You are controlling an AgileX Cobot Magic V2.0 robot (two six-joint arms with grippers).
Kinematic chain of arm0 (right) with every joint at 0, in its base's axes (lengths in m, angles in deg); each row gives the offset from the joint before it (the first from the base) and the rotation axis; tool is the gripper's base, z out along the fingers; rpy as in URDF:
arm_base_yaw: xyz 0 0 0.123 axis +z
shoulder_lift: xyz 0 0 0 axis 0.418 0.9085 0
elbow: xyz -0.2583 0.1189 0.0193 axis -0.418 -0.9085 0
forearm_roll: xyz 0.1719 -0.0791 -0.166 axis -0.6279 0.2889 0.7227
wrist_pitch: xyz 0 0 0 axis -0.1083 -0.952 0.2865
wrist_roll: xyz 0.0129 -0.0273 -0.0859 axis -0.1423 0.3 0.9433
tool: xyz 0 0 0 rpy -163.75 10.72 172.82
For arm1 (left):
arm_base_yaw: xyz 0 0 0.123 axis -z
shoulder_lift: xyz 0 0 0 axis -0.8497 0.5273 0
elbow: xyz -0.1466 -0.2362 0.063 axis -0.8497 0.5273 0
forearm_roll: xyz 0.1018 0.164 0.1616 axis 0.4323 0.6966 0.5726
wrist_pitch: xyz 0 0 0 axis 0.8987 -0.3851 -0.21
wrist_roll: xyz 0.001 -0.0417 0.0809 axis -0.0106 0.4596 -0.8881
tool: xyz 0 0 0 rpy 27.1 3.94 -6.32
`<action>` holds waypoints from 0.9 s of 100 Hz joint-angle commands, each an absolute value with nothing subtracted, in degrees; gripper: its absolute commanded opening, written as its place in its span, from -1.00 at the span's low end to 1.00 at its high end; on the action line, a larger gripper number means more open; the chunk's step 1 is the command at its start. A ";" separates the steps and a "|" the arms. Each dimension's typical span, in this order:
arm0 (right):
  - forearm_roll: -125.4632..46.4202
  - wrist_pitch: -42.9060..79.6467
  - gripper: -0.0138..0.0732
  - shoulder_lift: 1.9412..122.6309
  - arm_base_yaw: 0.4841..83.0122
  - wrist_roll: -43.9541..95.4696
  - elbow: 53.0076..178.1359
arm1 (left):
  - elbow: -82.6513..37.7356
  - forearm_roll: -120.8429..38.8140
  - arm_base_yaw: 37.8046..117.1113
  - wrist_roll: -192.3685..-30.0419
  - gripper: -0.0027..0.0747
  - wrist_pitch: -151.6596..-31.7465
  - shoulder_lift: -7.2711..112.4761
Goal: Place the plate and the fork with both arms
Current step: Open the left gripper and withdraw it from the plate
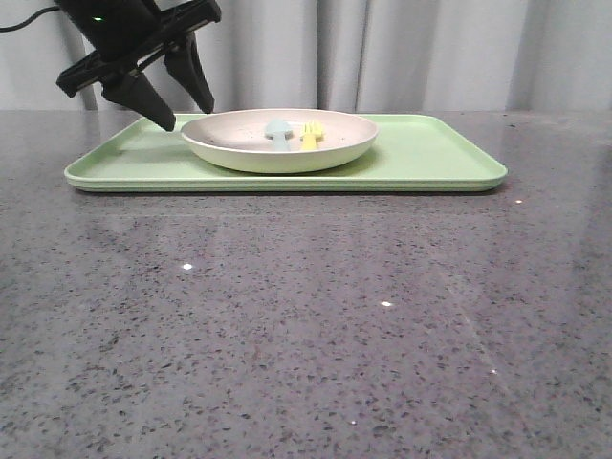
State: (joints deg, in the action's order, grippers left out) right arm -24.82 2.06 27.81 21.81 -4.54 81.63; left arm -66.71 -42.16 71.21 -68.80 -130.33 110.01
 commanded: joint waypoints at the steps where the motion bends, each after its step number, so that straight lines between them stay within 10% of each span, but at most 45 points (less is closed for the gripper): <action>1: -24.48 6.15 0.56 28.57 21.81 -3.89 83.54 | -68.71 -43.11 71.58 -68.10 -0.01 -128.51 104.39; 90: -24.48 -0.70 0.56 45.35 30.16 -3.81 101.20 | -35.96 -27.22 67.24 -68.10 -0.01 -118.07 65.87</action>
